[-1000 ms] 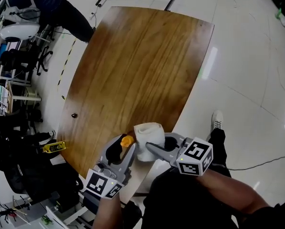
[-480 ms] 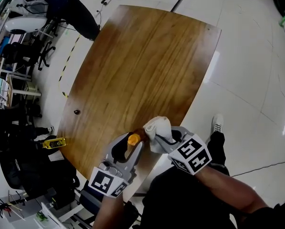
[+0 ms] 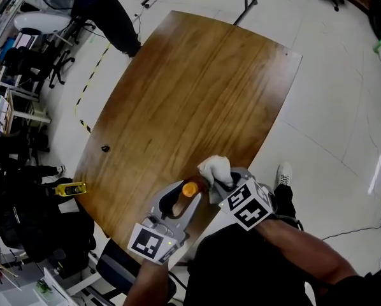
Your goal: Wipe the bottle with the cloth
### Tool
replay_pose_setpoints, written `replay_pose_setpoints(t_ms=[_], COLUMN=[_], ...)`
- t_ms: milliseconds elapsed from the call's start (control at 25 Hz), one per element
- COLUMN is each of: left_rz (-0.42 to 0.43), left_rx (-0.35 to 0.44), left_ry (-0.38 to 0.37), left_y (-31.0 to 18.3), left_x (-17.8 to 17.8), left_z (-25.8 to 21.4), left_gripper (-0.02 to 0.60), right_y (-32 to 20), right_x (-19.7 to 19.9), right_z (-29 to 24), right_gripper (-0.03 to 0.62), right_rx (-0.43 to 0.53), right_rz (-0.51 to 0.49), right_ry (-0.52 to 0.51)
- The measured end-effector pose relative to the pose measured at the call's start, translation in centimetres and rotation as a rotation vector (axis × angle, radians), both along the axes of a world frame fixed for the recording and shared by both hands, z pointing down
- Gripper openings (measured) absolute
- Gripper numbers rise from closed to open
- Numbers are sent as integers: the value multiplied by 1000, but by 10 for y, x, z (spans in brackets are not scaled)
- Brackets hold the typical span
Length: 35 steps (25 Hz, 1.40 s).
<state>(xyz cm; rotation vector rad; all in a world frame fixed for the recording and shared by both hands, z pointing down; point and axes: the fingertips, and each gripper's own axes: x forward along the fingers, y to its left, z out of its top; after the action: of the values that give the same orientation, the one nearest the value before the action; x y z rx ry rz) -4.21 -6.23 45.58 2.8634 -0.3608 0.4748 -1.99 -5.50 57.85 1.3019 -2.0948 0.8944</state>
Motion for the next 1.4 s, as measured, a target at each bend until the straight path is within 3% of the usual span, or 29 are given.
replay_pose_setpoints(t_ms=[80, 160, 240, 440, 560, 720, 920, 1160, 1400], left_rz=[11, 18, 19, 33, 58, 113, 87, 52, 6], left_rx=[10, 13, 10, 12, 23, 36, 28, 20, 7], left_ry=[6, 14, 21, 33, 26, -5, 17, 60, 86], left_y=[1, 1, 2, 3, 8, 7, 4, 2, 1], left_x=[1, 2, 2, 5, 6, 11, 15, 10, 6], left_z=[-2, -4, -4, -6, -8, -10, -14, -15, -15], left_gripper=[166, 166, 166, 166, 166, 166, 167, 169, 169], right_y=[0, 0, 1, -11, -22, -43, -48, -55, -53], right_x=[2, 5, 14, 56, 54, 22, 4, 0, -4], right_z=[-1, -3, -11, -82, -115, -124, -109, -99, -60], right_gripper=[75, 75, 75, 75, 75, 75, 75, 74, 71], right_rx=[-21, -33, -23, 73, 51, -40, -101, -168, -213], right_rz=[-52, -78, -67, -68, -202, -399, -547, -558, -595], right_ry=[22, -38, -218, -801, -968, -934, -783, -835, -641])
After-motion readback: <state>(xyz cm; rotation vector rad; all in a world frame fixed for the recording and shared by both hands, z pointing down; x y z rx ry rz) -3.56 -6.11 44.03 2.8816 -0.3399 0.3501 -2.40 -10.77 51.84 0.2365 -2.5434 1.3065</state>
